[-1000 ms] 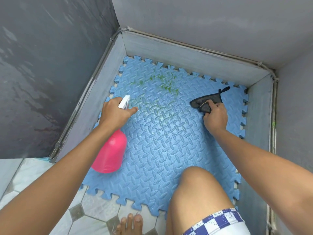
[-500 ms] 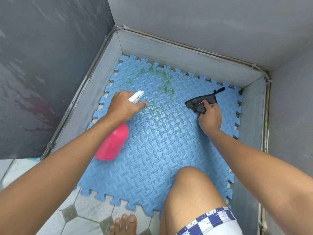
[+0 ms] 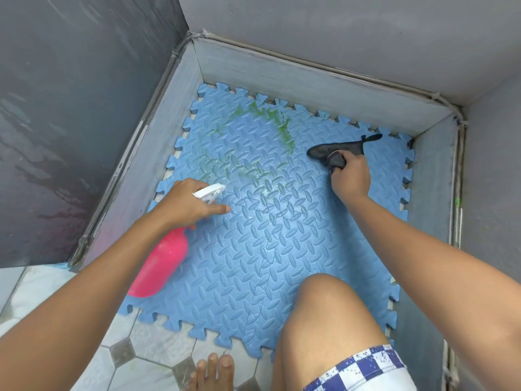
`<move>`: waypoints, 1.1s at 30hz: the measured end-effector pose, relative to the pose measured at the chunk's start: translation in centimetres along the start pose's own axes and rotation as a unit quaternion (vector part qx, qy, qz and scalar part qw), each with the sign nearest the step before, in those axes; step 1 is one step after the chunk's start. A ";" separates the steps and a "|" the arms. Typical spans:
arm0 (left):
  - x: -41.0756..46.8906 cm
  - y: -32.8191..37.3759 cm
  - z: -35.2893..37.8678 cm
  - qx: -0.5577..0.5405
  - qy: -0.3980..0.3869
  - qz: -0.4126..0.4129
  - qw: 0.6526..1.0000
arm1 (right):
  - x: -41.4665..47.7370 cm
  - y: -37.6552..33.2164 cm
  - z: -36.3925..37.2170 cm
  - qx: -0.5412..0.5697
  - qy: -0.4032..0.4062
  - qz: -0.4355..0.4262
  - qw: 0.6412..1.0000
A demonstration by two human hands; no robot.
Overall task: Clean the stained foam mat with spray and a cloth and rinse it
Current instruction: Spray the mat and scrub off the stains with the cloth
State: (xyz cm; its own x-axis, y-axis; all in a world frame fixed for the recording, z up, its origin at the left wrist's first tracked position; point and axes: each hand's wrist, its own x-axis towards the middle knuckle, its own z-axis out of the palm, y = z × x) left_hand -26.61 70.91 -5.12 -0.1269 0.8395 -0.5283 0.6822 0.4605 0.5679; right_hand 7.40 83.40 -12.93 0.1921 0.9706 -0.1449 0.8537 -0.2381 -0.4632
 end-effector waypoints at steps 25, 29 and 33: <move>-1.3 -3.4 -2.7 -0.058 0.189 -0.027 0.980 | 2.2 -0.8 -0.8 -0.084 -0.008 -0.050 0.995; -1.6 -3.3 -2.1 -0.054 0.189 -0.026 0.980 | -6.3 -4.1 2.5 -0.083 -0.087 -0.217 0.969; -1.8 -3.1 -2.5 -0.055 0.184 -0.029 0.981 | -15.7 -8.3 5.5 -0.076 -0.293 -0.454 0.838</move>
State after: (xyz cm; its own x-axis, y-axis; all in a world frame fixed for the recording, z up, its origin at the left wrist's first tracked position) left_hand -30.27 68.70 -4.32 -0.4286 0.8485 -0.3104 0.5864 0.5226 0.6189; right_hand -5.43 69.92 -11.63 -0.8031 0.5548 -0.2174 0.5790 0.6404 -0.5046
